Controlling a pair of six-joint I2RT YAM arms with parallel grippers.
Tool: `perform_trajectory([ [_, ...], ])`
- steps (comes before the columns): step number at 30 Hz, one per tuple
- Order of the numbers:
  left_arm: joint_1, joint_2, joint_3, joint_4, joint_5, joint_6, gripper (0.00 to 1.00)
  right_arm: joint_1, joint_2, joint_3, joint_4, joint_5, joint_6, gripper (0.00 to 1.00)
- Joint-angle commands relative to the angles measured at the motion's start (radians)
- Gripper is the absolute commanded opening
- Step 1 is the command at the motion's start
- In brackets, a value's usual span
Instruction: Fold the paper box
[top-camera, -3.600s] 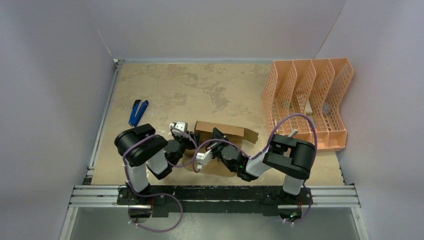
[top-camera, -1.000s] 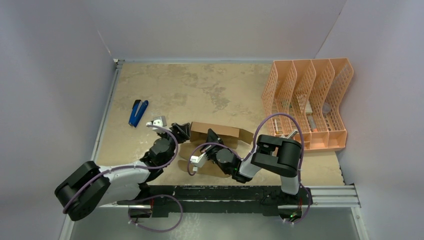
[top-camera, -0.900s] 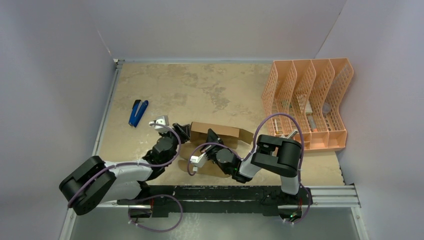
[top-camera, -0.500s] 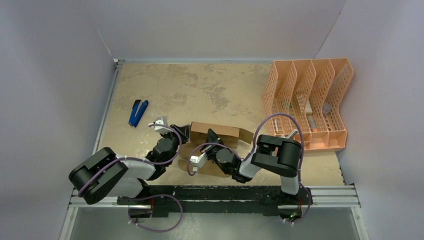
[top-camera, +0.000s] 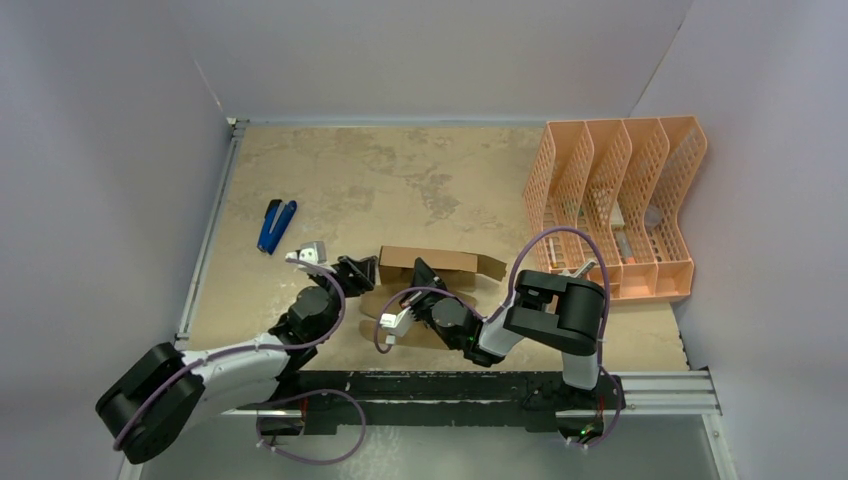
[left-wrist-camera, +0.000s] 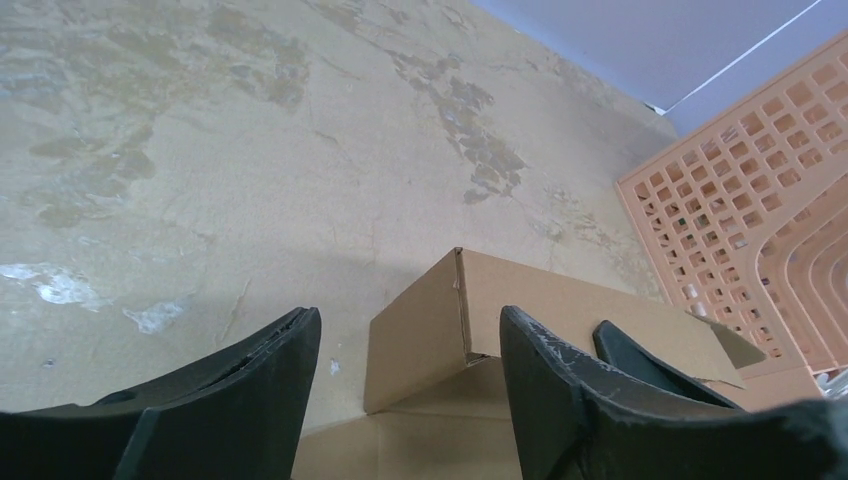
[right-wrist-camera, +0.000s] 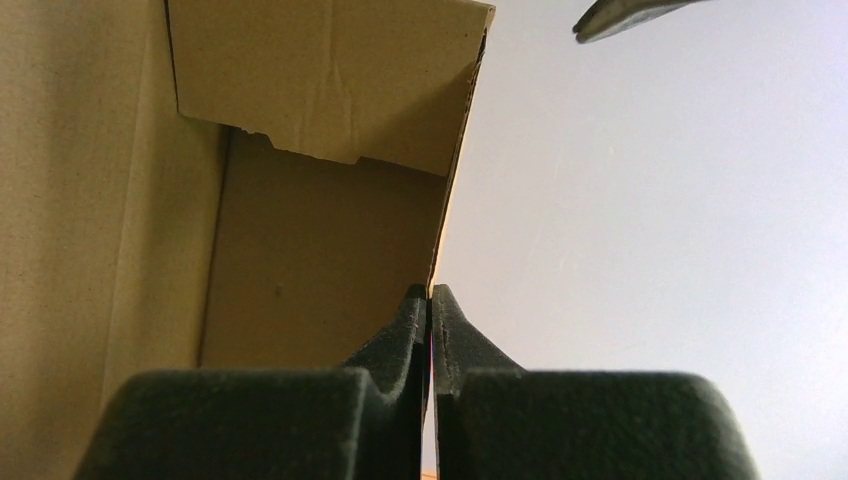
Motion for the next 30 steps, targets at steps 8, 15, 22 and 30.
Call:
perform_trajectory([
  [8,-0.001,0.057,-0.052,0.036,0.111,0.173,0.68,0.003,-0.011,0.017,-0.023,-0.017,-0.002,0.0],
  [15,-0.001,0.227,-0.026,0.211,0.128,0.25,0.69,0.003,-0.017,0.018,-0.03,-0.016,0.0,0.0],
  [22,-0.001,0.457,0.02,0.441,0.1,0.276,0.7,0.001,-0.027,0.024,-0.044,-0.025,0.005,0.0],
  [30,-0.001,0.603,0.1,0.593,0.098,0.314,0.67,0.003,-0.039,0.023,-0.058,-0.03,0.014,0.0],
])
